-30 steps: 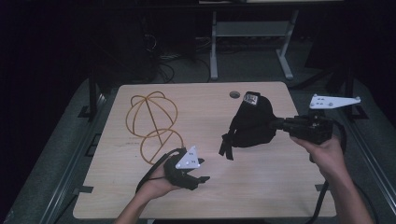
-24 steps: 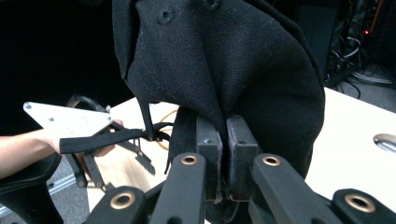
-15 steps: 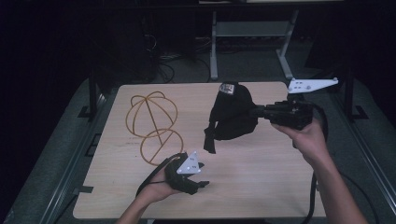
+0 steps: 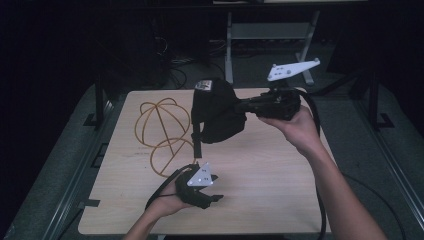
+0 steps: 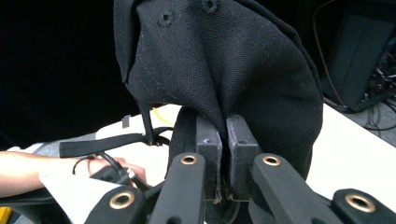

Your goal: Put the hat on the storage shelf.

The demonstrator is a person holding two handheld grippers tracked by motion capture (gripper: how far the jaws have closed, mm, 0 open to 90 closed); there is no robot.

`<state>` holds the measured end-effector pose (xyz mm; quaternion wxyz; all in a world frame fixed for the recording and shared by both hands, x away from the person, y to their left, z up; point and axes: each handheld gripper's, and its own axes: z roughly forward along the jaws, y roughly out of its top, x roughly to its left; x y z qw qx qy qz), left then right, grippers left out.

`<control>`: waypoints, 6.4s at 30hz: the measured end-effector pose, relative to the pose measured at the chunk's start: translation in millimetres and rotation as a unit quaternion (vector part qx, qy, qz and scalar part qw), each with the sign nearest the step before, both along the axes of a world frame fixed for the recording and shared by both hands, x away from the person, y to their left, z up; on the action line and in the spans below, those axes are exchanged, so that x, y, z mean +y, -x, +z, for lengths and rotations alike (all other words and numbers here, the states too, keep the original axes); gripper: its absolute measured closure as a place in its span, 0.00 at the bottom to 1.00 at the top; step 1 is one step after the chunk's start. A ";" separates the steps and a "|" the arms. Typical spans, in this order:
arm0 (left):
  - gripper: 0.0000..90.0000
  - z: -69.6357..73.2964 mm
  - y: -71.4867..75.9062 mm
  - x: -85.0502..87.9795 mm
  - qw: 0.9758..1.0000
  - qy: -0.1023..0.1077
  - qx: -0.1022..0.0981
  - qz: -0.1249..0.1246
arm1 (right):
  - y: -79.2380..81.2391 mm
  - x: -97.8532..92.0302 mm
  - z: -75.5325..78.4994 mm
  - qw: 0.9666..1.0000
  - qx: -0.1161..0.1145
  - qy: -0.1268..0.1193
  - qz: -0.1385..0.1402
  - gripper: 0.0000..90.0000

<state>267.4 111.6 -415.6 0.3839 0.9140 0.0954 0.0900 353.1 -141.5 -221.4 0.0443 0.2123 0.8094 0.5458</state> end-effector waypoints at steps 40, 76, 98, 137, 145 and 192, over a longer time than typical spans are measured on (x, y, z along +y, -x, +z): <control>0.44 -1.4 -4.8 -2.4 1.000 -0.005 0.000 -0.018 | -73.2 162.0 14.9 0.994 0.043 -0.016 0.100 0.95; 0.44 -2.7 -3.3 -5.9 1.000 -0.011 -0.001 -0.028 | -78.8 225.3 -14.4 0.999 -0.010 0.020 0.049 0.91; 0.40 -5.4 -6.1 2.0 1.000 -0.005 0.000 -0.002 | -75.9 194.1 -12.5 0.999 0.002 0.033 0.042 0.57; 0.34 -9.7 -7.5 2.3 1.000 -0.001 0.009 0.022 | -59.4 101.5 -17.5 0.999 0.017 0.045 0.004 0.35; 0.32 -11.2 -7.7 1.0 1.000 -0.001 0.008 0.025 | -55.5 79.2 -23.4 0.999 0.023 0.042 -0.009 0.33; 0.30 -15.9 -11.8 2.8 0.998 -0.003 0.007 0.056 | -5.9 -48.1 -102.2 0.993 0.071 0.055 -0.081 0.26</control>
